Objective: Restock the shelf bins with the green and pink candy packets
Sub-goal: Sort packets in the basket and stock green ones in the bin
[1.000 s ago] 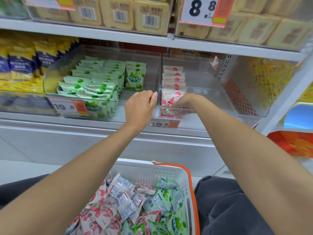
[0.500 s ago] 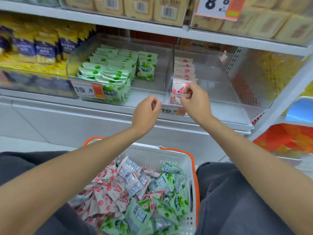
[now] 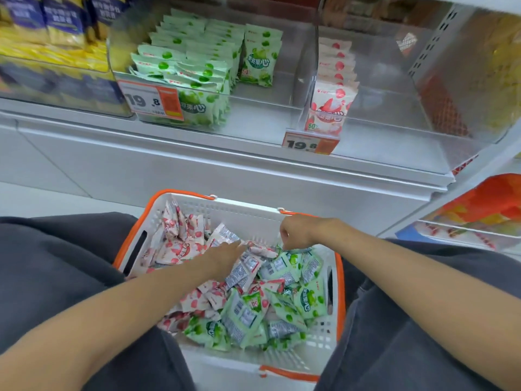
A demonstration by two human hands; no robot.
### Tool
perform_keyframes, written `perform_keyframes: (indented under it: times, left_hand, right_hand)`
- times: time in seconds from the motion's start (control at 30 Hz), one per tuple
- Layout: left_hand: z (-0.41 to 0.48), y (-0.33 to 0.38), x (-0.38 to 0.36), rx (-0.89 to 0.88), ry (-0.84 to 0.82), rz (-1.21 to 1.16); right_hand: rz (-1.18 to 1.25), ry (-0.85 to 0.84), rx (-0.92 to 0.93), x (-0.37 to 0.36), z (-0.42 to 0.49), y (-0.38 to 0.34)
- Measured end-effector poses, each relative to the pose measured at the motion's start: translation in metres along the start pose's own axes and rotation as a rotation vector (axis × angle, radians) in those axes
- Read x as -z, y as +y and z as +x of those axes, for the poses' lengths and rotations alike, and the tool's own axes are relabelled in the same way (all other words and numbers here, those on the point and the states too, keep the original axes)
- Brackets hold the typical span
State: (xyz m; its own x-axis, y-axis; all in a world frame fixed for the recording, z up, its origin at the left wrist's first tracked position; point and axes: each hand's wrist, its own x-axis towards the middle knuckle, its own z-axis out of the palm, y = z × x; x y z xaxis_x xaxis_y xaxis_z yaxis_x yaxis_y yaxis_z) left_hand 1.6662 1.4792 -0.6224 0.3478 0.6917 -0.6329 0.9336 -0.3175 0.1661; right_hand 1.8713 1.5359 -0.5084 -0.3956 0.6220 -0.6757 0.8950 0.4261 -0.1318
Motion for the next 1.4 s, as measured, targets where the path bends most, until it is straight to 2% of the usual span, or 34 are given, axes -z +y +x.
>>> perform_keyframes:
  times: [0.23, 0.3, 0.33, 0.43, 0.57, 0.67, 0.77, 0.83, 0.97, 1.07, 1.17, 1.3, 1.37, 1.4]
  left_hand:
    - [0.027, 0.0, -0.017, -0.047, 0.06, 0.472]
    - [0.024, -0.001, -0.003, -0.05, 0.099, 0.43]
    - [0.02, 0.0, 0.008, -0.035, 0.117, 0.299]
    - [0.005, -0.002, 0.054, 0.025, 0.173, -0.338]
    - [-0.027, 0.0, 0.119, 0.085, 0.25, -0.942]
    - [-0.055, 0.008, 0.148, 0.179, 0.121, -1.47]
    - [-0.078, 0.014, 0.157, 0.181, -0.052, -1.817]
    - [-0.084, 0.018, 0.152, 0.195, -0.045, -1.822]
    - [-0.073, 0.029, 0.135, 0.125, 0.242, -1.599]
    - [-0.065, 0.043, 0.136, 0.108, 0.457, -1.602]
    - [-0.055, 0.053, 0.142, 0.175, 0.731, -1.554]
    - [-0.041, 0.064, 0.156, 0.24, 0.893, -1.523]
    - [-0.039, 0.068, 0.168, 0.19, 1.001, -1.375]
    - [-0.04, 0.068, 0.174, 0.119, 1.068, -1.228]
  right_hand:
    - [0.007, -0.039, -0.015, 0.003, 0.001, 0.01]
    - [0.039, -0.043, -0.021, 0.01, -0.004, 0.012]
    - [0.068, -0.03, -0.024, 0.014, -0.006, 0.014]
    - [0.123, 0.063, -0.032, 0.03, -0.018, 0.017]
    - [0.275, 0.158, 0.053, 0.043, -0.038, 0.016]
    - [0.345, 0.257, 0.163, 0.043, -0.052, 0.006]
    - [0.324, 0.508, 0.287, 0.038, -0.059, -0.006]
    - [0.411, 0.559, 0.299, 0.037, -0.061, -0.008]
    - [0.627, 0.454, 0.169, 0.04, -0.067, 0.002]
    - [0.75, 0.427, 0.167, 0.046, -0.069, 0.007]
    - [0.831, 0.455, 0.171, 0.055, -0.069, 0.007]
    - [0.83, 0.539, 0.149, 0.068, -0.075, 0.011]
    - [0.871, 0.563, 0.162, 0.077, -0.085, 0.017]
    - [0.88, 0.594, 0.175, 0.083, -0.089, 0.021]
